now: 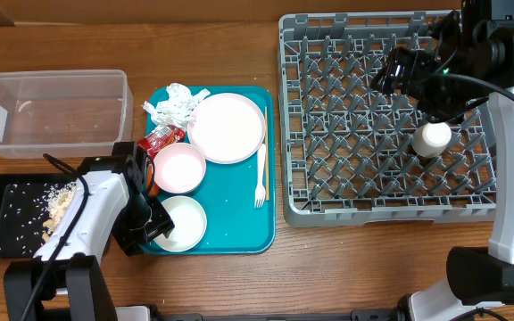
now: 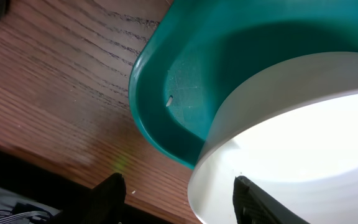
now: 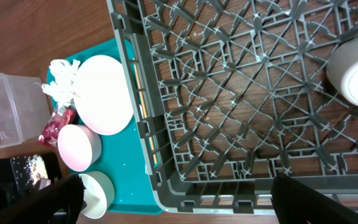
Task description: Sort waste into correct bins and load items into the dishwasher rack
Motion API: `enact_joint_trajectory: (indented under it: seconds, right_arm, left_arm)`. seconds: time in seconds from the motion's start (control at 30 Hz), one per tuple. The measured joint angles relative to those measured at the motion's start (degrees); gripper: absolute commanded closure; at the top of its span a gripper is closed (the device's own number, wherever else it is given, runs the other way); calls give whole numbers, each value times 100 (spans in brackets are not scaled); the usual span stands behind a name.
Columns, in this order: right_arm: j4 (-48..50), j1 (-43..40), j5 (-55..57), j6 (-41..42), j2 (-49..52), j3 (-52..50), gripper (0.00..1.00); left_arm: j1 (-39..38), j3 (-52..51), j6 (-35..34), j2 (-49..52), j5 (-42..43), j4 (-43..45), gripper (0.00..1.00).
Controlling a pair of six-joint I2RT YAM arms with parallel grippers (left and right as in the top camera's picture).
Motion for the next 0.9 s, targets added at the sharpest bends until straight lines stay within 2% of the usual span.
enact_joint_trajectory:
  seconds: [0.2, 0.43, 0.6, 0.7, 0.9]
  right_arm:
    - [0, 0, 2, 0, 0, 0, 0]
    - [2, 0, 2, 0, 0, 0, 0]
    - [0, 0, 4, 0, 0, 0, 0]
    - [2, 0, 2, -2, 0, 0, 0]
    - [7, 0, 4, 0, 0, 0, 0]
  left_arm:
    - [0, 0, 9, -2, 308, 146, 48]
    - [-96, 0, 173, 0, 1012, 424, 49]
    - [-564, 0, 195, -2, 1283, 608, 56]
    - [-911, 0, 195, 0, 1469, 835, 69]
    - [-1366, 125, 232, 4, 1873, 693, 67]
